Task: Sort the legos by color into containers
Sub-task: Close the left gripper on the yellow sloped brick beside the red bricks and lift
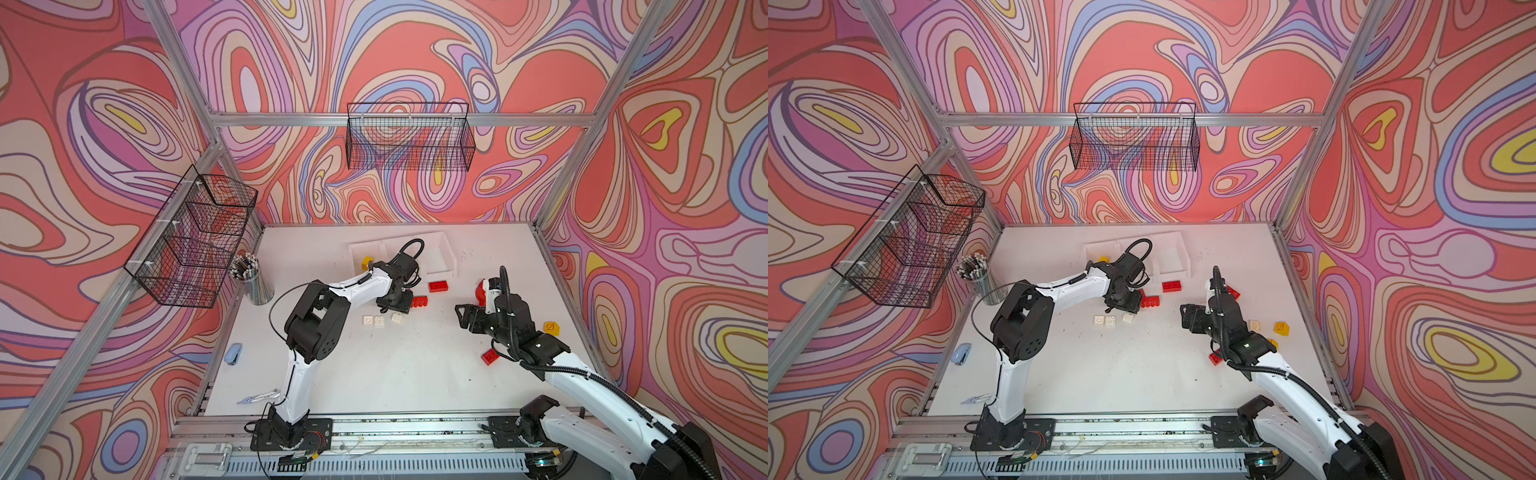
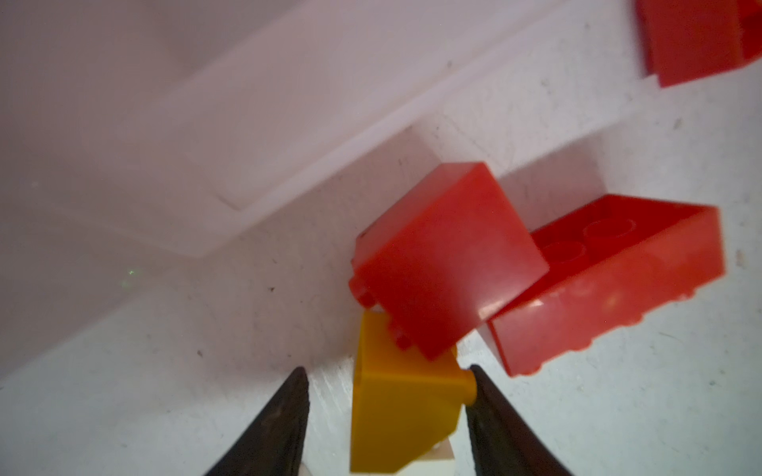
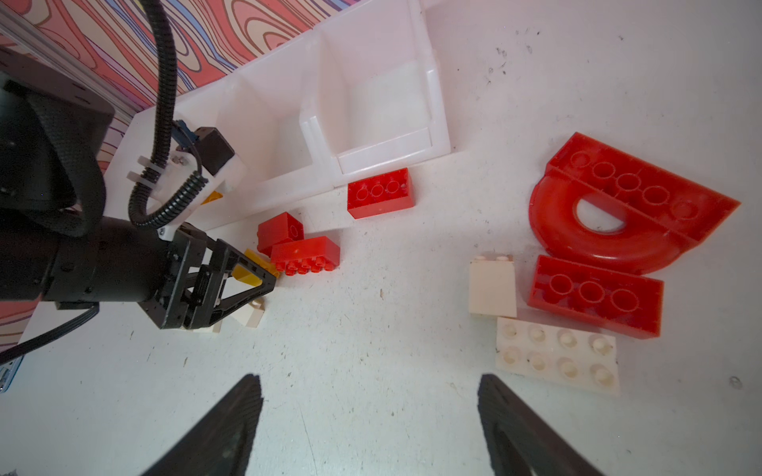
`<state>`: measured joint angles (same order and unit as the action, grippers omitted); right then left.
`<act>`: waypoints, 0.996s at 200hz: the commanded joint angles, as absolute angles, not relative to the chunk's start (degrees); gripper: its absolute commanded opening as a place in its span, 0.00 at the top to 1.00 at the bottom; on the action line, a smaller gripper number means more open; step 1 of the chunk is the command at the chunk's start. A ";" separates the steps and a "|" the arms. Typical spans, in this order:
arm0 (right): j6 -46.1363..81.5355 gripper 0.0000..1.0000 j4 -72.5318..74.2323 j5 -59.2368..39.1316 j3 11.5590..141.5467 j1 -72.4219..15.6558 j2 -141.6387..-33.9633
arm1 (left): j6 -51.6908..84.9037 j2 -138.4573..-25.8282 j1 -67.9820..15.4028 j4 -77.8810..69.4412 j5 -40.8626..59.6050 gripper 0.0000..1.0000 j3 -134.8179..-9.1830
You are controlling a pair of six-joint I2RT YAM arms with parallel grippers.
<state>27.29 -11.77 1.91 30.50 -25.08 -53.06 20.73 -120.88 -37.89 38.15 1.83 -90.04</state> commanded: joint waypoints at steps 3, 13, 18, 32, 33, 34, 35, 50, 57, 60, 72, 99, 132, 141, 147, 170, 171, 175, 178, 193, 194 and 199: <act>27.51 0.14 -11.38 2.02 29.03 -24.81 -53.05 | 20.04 -122.84 -38.10 39.99 0.22 0.40 -92.93; 27.51 0.14 -11.51 2.02 29.00 -24.87 -52.78 | 20.04 -123.41 -38.07 40.11 0.00 0.41 -93.82; 27.53 0.14 -11.60 2.10 29.01 -24.87 -52.67 | 20.04 -123.63 -38.06 40.24 -0.03 0.42 -94.14; 27.51 0.14 -11.65 2.25 29.00 -24.87 -52.39 | 20.08 -124.41 -38.13 40.58 -0.24 0.45 -95.42; 27.51 0.14 -11.67 2.31 29.05 -24.87 -52.34 | 20.10 -124.48 -38.14 40.68 -0.21 0.45 -95.48; 27.51 0.14 -11.68 2.34 29.07 -24.92 -52.32 | 20.07 -124.51 -38.14 40.73 -0.23 0.46 -95.60; 27.51 0.14 -11.68 2.36 29.08 -24.90 -52.31 | 20.06 -124.57 -38.10 40.71 -0.25 0.46 -95.70; 27.43 0.14 -11.82 2.46 29.09 -24.87 -52.21 | 20.13 -125.28 -38.10 41.45 -0.43 0.51 -96.74; 27.47 0.14 -11.86 2.46 29.07 -24.81 -52.21 | 20.20 -125.42 -38.03 41.64 -0.35 0.52 -96.85; 27.43 0.14 -11.87 2.45 29.01 -24.85 -52.17 | 20.21 -125.42 -38.10 41.67 -0.42 0.52 -96.81; 27.38 0.14 -11.82 2.48 29.00 -24.84 -52.15 | 20.30 -125.26 -38.14 41.70 -0.60 0.52 -96.44; 27.42 0.14 -11.78 2.55 28.92 -24.83 -52.09 | 20.16 -124.82 -38.49 41.90 -1.61 0.49 -95.41; 27.36 0.14 -11.42 2.58 29.01 -24.82 -52.63 | 20.04 -124.46 -39.54 42.38 -2.84 0.35 -94.80; 27.33 0.14 -11.51 2.50 29.24 -24.87 -52.86 | 20.04 -124.15 -39.81 42.08 -2.91 0.33 -94.45; 27.19 0.14 -11.60 2.46 29.35 -24.79 -52.91 | 20.10 -123.95 -39.90 41.96 -2.85 0.32 -94.18; 27.30 0.14 -11.69 2.60 29.10 -24.82 -52.58 | 20.47 -123.49 -40.08 41.31 -2.35 0.33 -93.27; 27.32 0.14 -11.69 2.62 29.10 -24.81 -52.57 | 20.47 -123.44 -40.08 41.27 -2.36 0.34 -93.22; 27.33 0.14 -11.69 2.58 29.17 -24.87 -52.49 | 20.48 -123.40 -40.08 41.23 -2.27 0.35 -93.08; 27.31 0.14 -11.69 2.57 29.02 -24.87 -52.47 | 20.56 -123.41 -40.08 41.22 -2.20 0.36 -92.97; 27.33 0.14 -11.68 2.64 29.00 -24.84 -52.50 | 20.57 -123.40 -40.08 41.22 -2.11 0.44 -92.59; 27.33 0.14 -11.69 2.64 29.00 -24.85 -52.49 | 20.57 -123.40 -40.08 41.22 -2.11 0.45 -92.57; 27.33 0.14 -11.60 2.57 29.08 -24.82 -52.47 | 20.57 -123.41 -40.06 41.22 -2.18 0.48 -92.48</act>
<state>27.29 -11.77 1.93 29.67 -25.08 -52.93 20.60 -124.29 -40.14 40.01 -1.65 -93.93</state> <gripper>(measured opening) 0.858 0.600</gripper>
